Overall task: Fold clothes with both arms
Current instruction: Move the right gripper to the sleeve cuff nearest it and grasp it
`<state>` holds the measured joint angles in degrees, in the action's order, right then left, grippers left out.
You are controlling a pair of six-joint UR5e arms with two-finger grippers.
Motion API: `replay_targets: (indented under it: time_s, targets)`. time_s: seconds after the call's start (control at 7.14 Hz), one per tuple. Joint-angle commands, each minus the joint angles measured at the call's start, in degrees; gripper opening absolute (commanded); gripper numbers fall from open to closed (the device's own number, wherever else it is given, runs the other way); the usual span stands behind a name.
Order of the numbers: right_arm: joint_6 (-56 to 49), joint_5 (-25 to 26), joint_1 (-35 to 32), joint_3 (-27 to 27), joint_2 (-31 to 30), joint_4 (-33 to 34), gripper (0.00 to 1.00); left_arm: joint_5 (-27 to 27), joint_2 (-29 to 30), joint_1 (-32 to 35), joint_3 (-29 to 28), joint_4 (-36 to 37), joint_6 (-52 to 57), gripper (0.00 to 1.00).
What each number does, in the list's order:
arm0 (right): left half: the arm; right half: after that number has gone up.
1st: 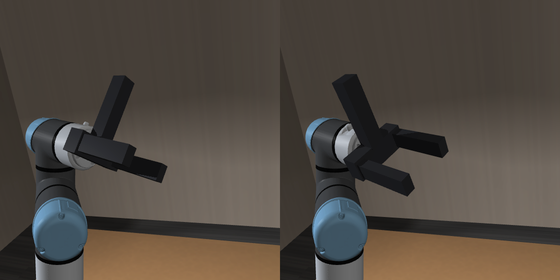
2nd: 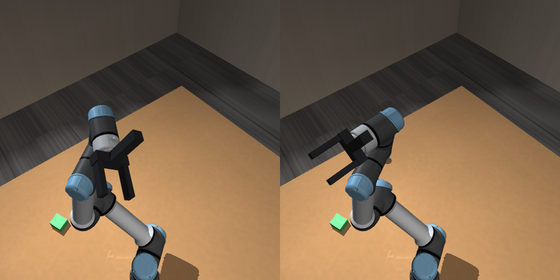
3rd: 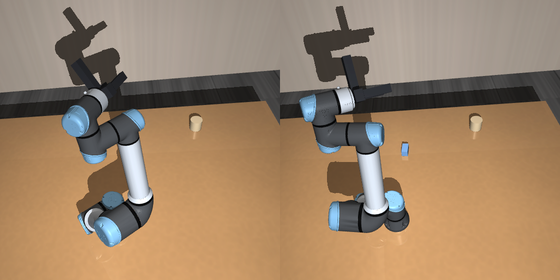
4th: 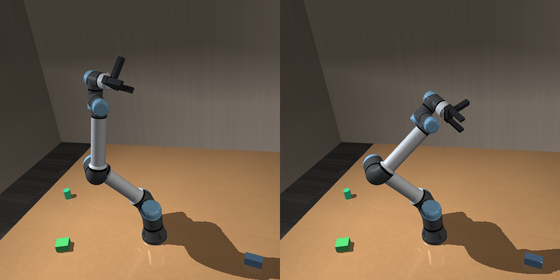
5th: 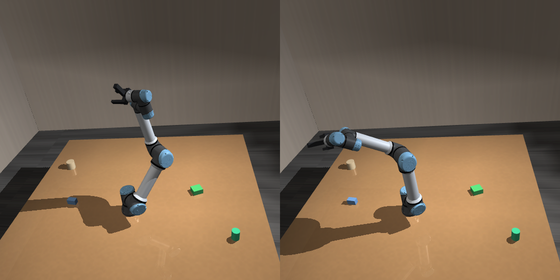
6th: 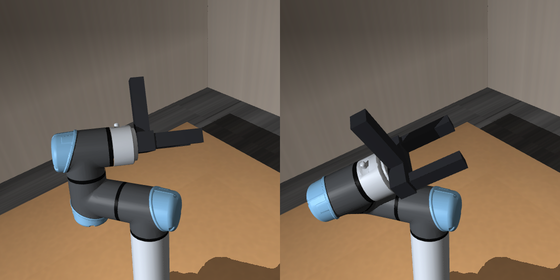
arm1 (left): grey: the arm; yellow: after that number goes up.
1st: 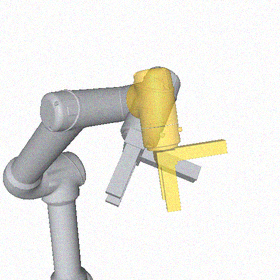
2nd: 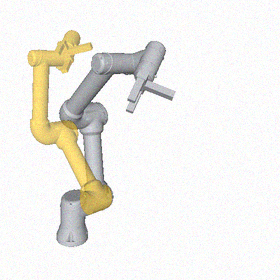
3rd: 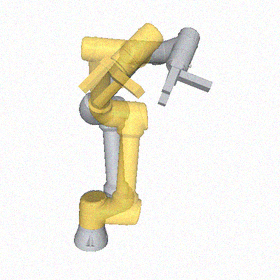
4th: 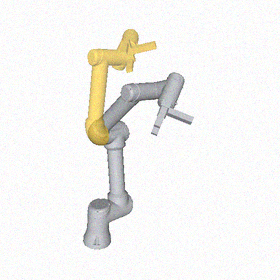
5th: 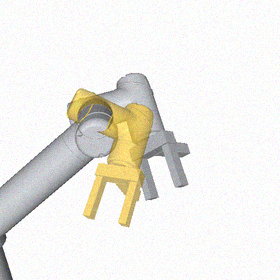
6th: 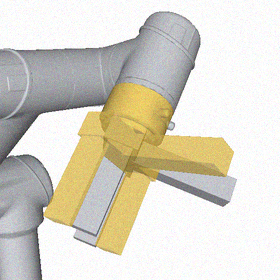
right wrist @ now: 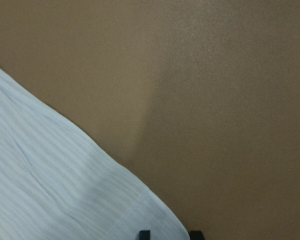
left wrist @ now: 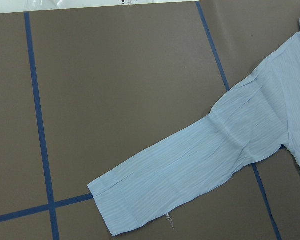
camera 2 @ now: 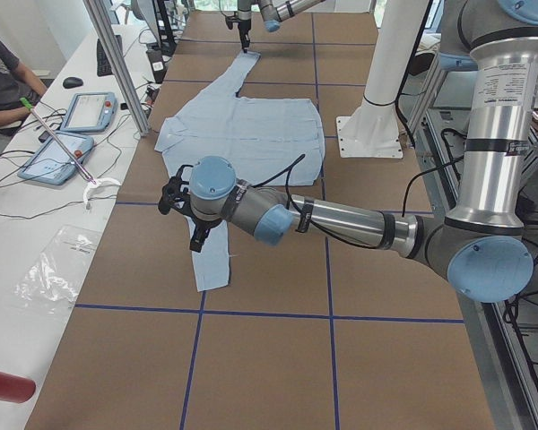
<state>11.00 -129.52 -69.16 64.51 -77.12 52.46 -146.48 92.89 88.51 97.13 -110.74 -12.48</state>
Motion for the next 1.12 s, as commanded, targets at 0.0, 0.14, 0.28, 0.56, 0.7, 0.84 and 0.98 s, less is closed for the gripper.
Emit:
replay_targets:
  time_s: [0.0, 0.14, 0.28, 0.56, 0.7, 0.84, 0.98]
  targets:
    - [-0.1, 0.0, 0.0, 0.3, 0.0, 0.4, 0.00, -0.2, 0.0, 0.0, -0.1, 0.0, 0.0, 1.00]
    - [0.1, 0.1, -0.1, 0.8, 0.1, 0.4, 0.00, -0.3, 0.0, 0.0, 0.0, 0.1, -0.1, 1.00]
    - [0.5, 0.0, -0.9, 1.2, 0.0, 0.0, 0.00, -0.3, -0.3, 0.0, 0.1, 0.0, -0.1, 1.00]
    - [4.2, -0.4, -1.8, 4.1, -0.7, -0.3, 0.00, -0.3, -0.3, 0.0, 0.2, 0.0, -0.1, 1.00]
    - [8.6, -1.3, -1.8, 7.5, -1.4, -0.3, 0.00, -0.3, -0.3, 0.0, 0.2, 0.0, -0.1, 1.00]
    - [12.8, -3.6, -1.9, 11.3, -2.1, -0.3, 0.00, -0.2, -0.3, 0.0, 0.0, 0.0, 0.0, 1.00]
    - [17.0, -5.9, -1.8, 14.5, -3.1, -0.5, 0.00, -0.2, -0.3, 0.0, 0.0, 0.0, 0.1, 1.00]
